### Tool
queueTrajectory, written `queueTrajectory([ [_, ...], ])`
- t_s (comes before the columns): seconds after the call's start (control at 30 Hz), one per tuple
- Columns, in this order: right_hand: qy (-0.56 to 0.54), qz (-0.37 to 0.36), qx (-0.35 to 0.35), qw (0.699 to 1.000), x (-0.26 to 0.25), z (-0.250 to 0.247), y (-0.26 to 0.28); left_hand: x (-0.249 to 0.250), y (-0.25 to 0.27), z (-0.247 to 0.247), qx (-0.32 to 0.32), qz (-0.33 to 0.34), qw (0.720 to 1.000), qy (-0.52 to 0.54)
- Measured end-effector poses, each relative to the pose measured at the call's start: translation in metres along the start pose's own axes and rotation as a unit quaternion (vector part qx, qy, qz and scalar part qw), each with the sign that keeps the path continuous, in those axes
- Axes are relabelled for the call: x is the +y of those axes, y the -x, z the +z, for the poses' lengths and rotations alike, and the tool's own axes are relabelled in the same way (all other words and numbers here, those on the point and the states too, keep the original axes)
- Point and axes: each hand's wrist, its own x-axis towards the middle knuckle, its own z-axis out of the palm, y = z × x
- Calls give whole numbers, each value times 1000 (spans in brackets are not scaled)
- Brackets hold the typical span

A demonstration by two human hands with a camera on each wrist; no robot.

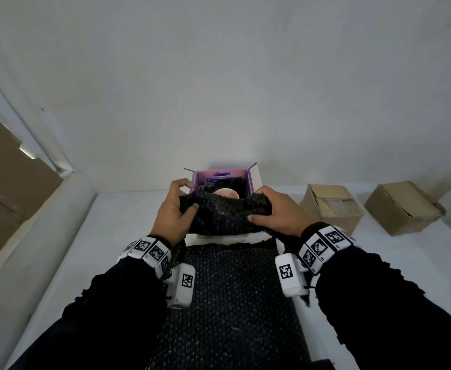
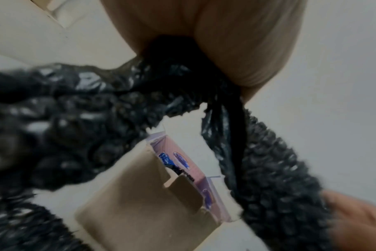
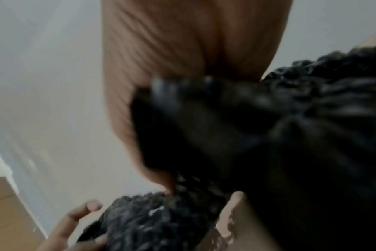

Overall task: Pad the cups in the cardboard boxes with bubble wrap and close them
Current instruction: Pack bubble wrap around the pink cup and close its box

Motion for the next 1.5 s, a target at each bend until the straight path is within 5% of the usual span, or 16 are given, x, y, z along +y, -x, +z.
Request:
queueTrajectory([
  [0.07, 160, 31, 23, 986, -6, -8, -9, 9, -7, -1, 24, 54, 997, -42],
  [0.13, 252, 31, 129, 959, -16, -18, -18, 16, -17, 2, 45, 130, 981, -137],
  [0.23, 259, -38, 262, 929, -31, -30, -35, 24, -35, 9, 69, 160, 968, -180],
  [0.33, 241, -130, 315, 909, -39, -33, -56, 24, -49, 18, 97, 160, 949, -255],
  [0.43, 249, -203, 254, 912, -43, -27, -72, 13, -56, 26, 100, 156, 937, -297],
  [0.57, 287, -229, 103, 924, -32, -5, -88, -13, -59, 43, -47, 175, 955, -233],
  [0.7, 321, -187, -16, 928, -12, 16, -101, -44, -57, 55, -180, 47, 959, -212],
  [0.77, 348, -163, -61, 921, -7, 23, -105, -49, -59, 55, -183, 15, 950, -253],
  [0.9, 383, -130, -138, 904, -5, 28, -112, -54, -64, 49, -134, 41, 869, -474],
  [1.0, 425, -110, -177, 881, -8, 32, -115, -67, -67, 44, -164, 23, 868, -468],
  [1.13, 436, -68, -233, 867, -9, 35, -115, -72, -64, 39, -167, 21, 905, -390],
  [1.23, 429, -49, -251, 866, -8, 38, -115, -79, -62, 36, -167, 88, 880, -436],
  [1.33, 401, -72, -175, 896, -3, 33, -115, -75, -63, 37, -223, 102, 840, -485],
  [1.4, 393, -67, -43, 916, 5, 24, -116, -74, -62, 42, -214, 105, 839, -488],
  [1.5, 327, 114, 163, 924, 16, 9, -110, -73, -63, 48, -187, 124, 854, -469],
])
